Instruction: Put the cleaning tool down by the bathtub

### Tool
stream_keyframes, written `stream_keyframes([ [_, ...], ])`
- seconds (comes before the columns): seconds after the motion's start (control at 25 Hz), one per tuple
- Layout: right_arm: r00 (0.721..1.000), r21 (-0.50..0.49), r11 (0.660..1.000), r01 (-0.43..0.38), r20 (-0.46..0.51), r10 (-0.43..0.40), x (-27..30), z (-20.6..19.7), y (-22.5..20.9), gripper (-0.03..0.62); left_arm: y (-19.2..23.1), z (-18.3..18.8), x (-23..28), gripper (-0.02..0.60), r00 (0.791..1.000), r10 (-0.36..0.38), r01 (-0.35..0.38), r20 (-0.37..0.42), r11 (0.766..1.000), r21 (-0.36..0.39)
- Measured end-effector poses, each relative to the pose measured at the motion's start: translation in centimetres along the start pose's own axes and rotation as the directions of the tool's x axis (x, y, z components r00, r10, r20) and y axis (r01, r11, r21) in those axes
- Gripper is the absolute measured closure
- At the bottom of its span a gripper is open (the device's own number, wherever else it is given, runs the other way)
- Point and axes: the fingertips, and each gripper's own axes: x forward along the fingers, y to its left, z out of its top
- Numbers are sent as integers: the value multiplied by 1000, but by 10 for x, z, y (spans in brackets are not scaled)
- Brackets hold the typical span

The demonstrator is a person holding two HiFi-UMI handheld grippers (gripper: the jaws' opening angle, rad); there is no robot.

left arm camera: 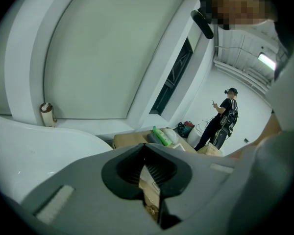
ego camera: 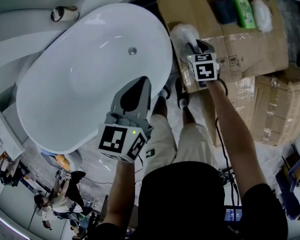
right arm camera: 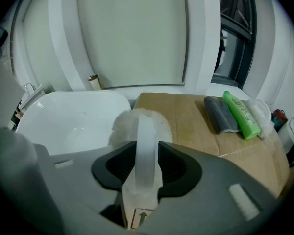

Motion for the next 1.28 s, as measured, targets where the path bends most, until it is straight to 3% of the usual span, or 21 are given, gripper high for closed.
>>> stream_keyframes([
  [0.32,999,3,999,-33,27,33,-11,7,1,461,-9,-3,-4,583,1000,5,-5,-14,1000,-3],
  [0.88,993,-35,997,-73,88,76,-41,18,3,461,-34,0,-17,583,999,6,-6,52,1000,0],
  [1.28,984,-116,987,-110,125,124,-83,17,19,461,-62,-8,-53,583,991,59,-58,118,998,-10],
])
